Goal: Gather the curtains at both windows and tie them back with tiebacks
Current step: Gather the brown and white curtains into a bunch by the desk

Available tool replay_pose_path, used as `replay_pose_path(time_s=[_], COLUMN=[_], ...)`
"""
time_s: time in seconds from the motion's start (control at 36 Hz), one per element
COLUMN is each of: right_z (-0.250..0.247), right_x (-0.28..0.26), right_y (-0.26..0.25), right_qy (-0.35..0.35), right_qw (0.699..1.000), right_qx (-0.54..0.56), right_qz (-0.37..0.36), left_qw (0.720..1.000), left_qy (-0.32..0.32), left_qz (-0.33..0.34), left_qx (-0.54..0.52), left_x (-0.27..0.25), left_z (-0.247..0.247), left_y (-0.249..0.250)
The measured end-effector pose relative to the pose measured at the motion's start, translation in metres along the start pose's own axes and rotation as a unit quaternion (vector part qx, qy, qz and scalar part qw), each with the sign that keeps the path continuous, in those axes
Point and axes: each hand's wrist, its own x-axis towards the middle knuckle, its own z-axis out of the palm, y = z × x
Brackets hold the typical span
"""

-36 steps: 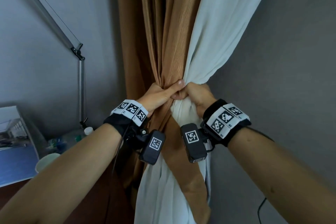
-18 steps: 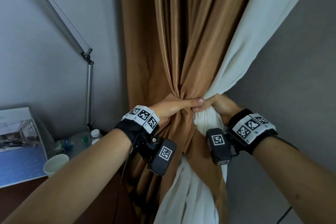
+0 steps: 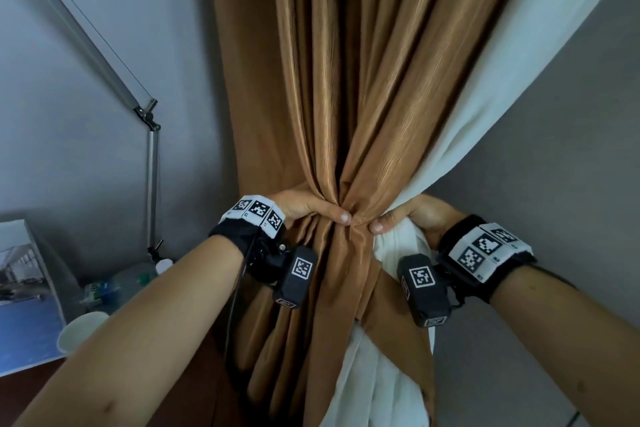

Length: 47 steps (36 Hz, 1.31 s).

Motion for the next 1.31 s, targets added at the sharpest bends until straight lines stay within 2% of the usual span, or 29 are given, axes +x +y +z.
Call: replay_pose_path(time_s=[0.03, 0.08, 0.19, 0.25, 0.42, 0.5, 0.61, 0.69, 0.75, 0.81, 0.86, 0.92, 1.03, 1.11, 1.19, 1.31], right_z=[0.0, 0.0, -0.001, -0.001, 0.002, 0.004, 0.004, 0.001, -0.002, -0.003, -0.005, -0.005, -0.001, -0.001, -0.004, -0.002], right_x=[0.0, 0.0, 0.007, 0.009, 0.01, 0.011, 0.013, 0.012, 0.011, 0.008, 0.007, 0.006, 0.002, 0.0, 0.004, 0.017], right_y=[0.0, 0.001, 0.004, 0.004, 0.001, -0.001, -0.002, -0.002, -0.002, -0.003, -0.002, -0.001, -0.001, -0.001, 0.001, 0.004], right_qy=[0.0, 0.007, 0.046, 0.041, -0.009, 0.007, 0.04, 0.014, -0.009, -0.026, -0.03, -0.035, -0.064, -0.067, -0.028, 0.071], right_qw=[1.0, 1.0, 0.999, 0.999, 1.0, 1.0, 0.999, 1.0, 1.0, 0.999, 0.999, 0.999, 0.997, 0.997, 0.998, 0.997], right_qx=[0.002, 0.004, 0.011, 0.01, 0.0, -0.021, -0.025, 0.001, 0.019, 0.026, 0.03, 0.036, 0.053, 0.046, 0.047, 0.008], right_qz=[0.001, 0.0, -0.011, -0.02, 0.01, 0.013, 0.009, 0.013, 0.017, 0.019, 0.013, 0.005, -0.007, -0.017, -0.02, -0.039], left_qw=[0.999, 0.998, 0.995, 0.991, 0.991, 0.991, 0.982, 0.976, 0.964, 0.938, 0.929, 0.949, 0.983, 0.995, 0.99, 0.975], left_qy=[-0.025, -0.03, 0.054, 0.092, 0.081, 0.084, 0.146, 0.168, 0.21, 0.282, 0.318, 0.284, 0.156, 0.072, 0.103, 0.161], left_qz=[-0.006, 0.014, 0.07, 0.094, 0.107, 0.102, 0.123, 0.133, 0.109, 0.04, 0.0, 0.025, 0.062, 0.066, 0.093, 0.153], left_qx=[-0.035, -0.061, -0.039, -0.026, 0.004, 0.005, 0.007, 0.039, 0.118, 0.196, 0.191, 0.136, 0.068, 0.03, 0.027, 0.015], left_x=[0.001, 0.006, 0.009, 0.006, -0.004, -0.005, -0.003, 0.0, 0.001, 0.0, -0.004, -0.008, -0.007, -0.006, -0.001, 0.006], left_z=[0.002, 0.002, 0.003, 0.006, 0.006, 0.004, 0.008, 0.003, -0.002, -0.008, -0.015, -0.021, -0.02, -0.014, -0.014, -0.005], left_y=[-0.002, -0.004, -0.004, -0.002, -0.004, -0.006, -0.014, -0.022, -0.022, -0.019, -0.018, -0.017, -0.013, -0.008, -0.011, -0.012])
